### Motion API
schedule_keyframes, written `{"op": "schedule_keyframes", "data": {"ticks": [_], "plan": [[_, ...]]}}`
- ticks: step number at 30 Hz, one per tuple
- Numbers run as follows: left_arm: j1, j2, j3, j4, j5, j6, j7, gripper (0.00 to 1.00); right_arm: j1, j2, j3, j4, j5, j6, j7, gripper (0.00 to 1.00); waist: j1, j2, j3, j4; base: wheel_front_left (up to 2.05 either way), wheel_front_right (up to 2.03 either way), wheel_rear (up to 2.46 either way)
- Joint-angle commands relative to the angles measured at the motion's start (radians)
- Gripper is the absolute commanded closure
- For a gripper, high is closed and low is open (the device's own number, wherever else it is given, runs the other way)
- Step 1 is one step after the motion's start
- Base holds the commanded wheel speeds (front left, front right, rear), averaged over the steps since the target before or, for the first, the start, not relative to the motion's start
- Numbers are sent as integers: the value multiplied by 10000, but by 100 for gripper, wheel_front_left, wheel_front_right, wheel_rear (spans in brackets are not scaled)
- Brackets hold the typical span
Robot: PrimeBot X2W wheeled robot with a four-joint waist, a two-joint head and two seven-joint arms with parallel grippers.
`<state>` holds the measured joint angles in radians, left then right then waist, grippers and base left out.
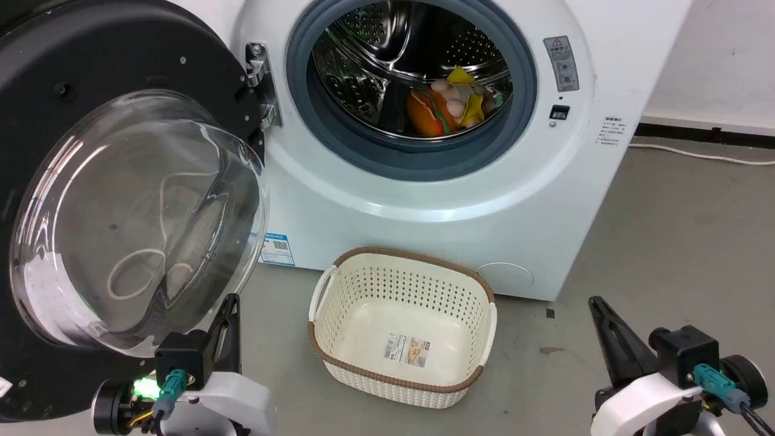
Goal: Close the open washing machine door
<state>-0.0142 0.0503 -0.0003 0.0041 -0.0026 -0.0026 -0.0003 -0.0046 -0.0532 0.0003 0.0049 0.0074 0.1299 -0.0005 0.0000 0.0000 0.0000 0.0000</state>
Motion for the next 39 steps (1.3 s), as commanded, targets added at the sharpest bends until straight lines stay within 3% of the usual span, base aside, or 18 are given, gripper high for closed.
{"op": "schedule_keyframes", "data": {"ticks": [1, 39], "plan": [[142, -1, 3, -41, 26, 26, 3, 100, 46, 30, -3, -49, -74, 8, 5, 100, 0, 0, 0, 0, 0, 0, 0], [142, -1, 3, -41, 26, 26, 3, 100, 46, 30, -3, -49, -74, 8, 5, 100, 0, 0, 0, 0, 0, 0, 0]]}}
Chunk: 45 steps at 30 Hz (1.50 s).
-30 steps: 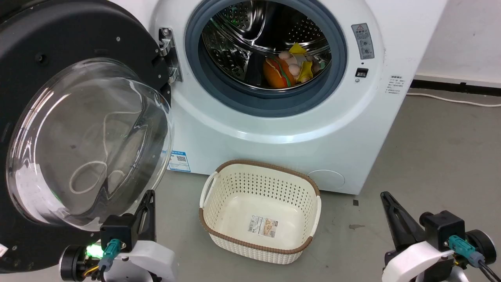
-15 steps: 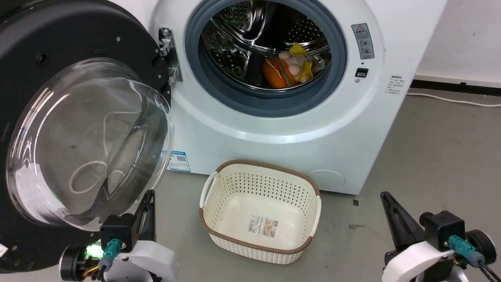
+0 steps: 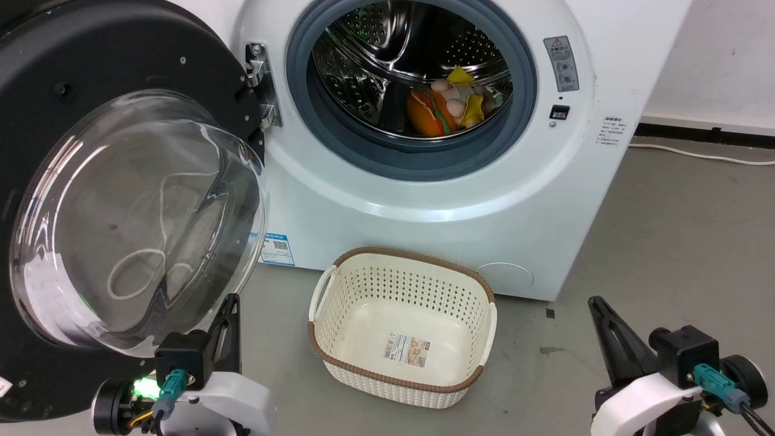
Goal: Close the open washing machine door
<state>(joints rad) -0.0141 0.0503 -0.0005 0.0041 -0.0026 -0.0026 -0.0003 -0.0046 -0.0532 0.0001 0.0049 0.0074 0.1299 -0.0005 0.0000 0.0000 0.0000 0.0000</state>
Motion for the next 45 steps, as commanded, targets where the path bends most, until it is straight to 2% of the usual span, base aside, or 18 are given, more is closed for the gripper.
{"op": "schedule_keyframes", "data": {"ticks": [1, 23, 45], "plan": [[0, 0, 3, 0, 0, -2, -3, 0, 0, 0, 3, 0, 2, 0, -2, 0, 0, 0, 0, 0, 0, 0, 0], [-72, 50, -107, 101, 4, -20, -402, 0, -26, 3, -21, 113, 188, 1, -402, 0, 0, 0, -16, 245, 0, 0, 0], [-27, 178, -169, 153, -45, 30, -863, 0, -99, 9, 329, 341, 300, 3, -862, 0, 0, 0, -53, 1665, 0, 0, 0]]}}
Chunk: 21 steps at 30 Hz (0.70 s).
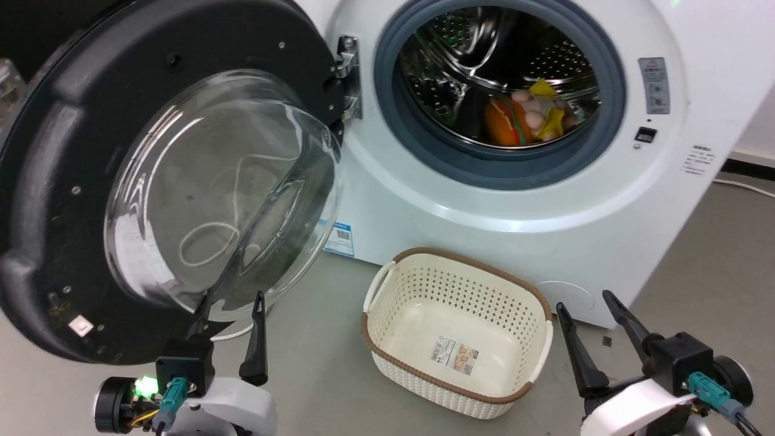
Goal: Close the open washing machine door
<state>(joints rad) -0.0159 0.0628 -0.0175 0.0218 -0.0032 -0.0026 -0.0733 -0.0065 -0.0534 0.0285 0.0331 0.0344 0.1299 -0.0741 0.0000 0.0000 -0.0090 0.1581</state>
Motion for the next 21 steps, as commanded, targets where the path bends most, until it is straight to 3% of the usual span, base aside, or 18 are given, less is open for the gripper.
{"op": "schedule_keyframes", "data": {"ticks": [1, 21], "plan": [[1, 57, 16, -41, -45, 43, -153, 0, -116, 11, 86, 90, 27, 3, -147, 0, 0, 0, 53, 137, 0, 0, 0], [121, 82, 180, -257, -84, 181, -550, 0, -643, 16, 689, 641, 46, 4, -543, 0, 0, 0, 194, 1003, 0, 0, 0]]}}
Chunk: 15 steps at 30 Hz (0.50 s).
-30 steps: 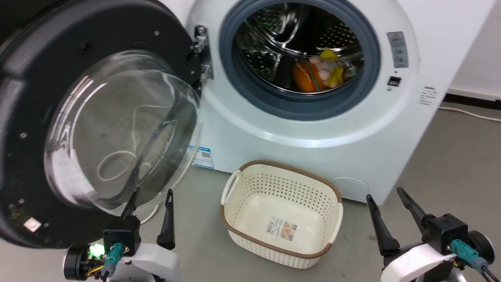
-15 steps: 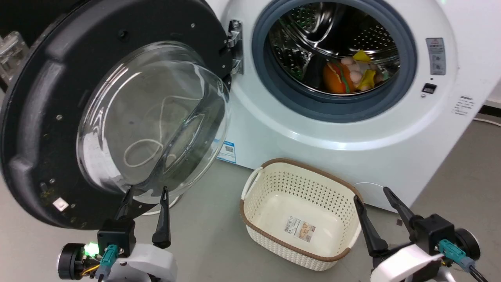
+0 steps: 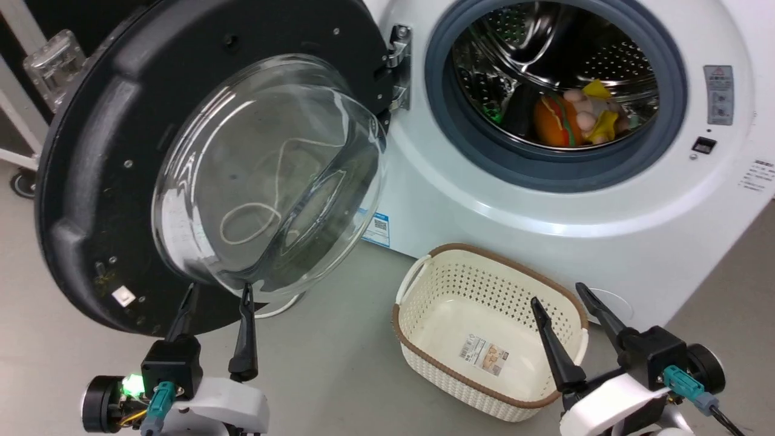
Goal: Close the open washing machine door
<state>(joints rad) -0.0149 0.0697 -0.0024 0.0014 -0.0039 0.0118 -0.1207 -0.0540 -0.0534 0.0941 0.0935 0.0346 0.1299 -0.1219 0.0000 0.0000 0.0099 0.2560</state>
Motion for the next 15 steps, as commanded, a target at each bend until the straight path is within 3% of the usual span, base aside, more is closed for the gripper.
{"op": "schedule_keyframes", "data": {"ticks": [1, 15], "plan": [[118, 13, 39, -63, -80, 42, -97, 0, -179, 16, 53, 60, 46, 4, -87, 0, 0, 0, 10, 68, 0, 0, 0], [157, 1, 140, -147, -124, -12, -389, 0, -285, 19, 179, 372, 95, 5, -379, 0, 0, 0, 58, 672, 0, 0, 0]]}}
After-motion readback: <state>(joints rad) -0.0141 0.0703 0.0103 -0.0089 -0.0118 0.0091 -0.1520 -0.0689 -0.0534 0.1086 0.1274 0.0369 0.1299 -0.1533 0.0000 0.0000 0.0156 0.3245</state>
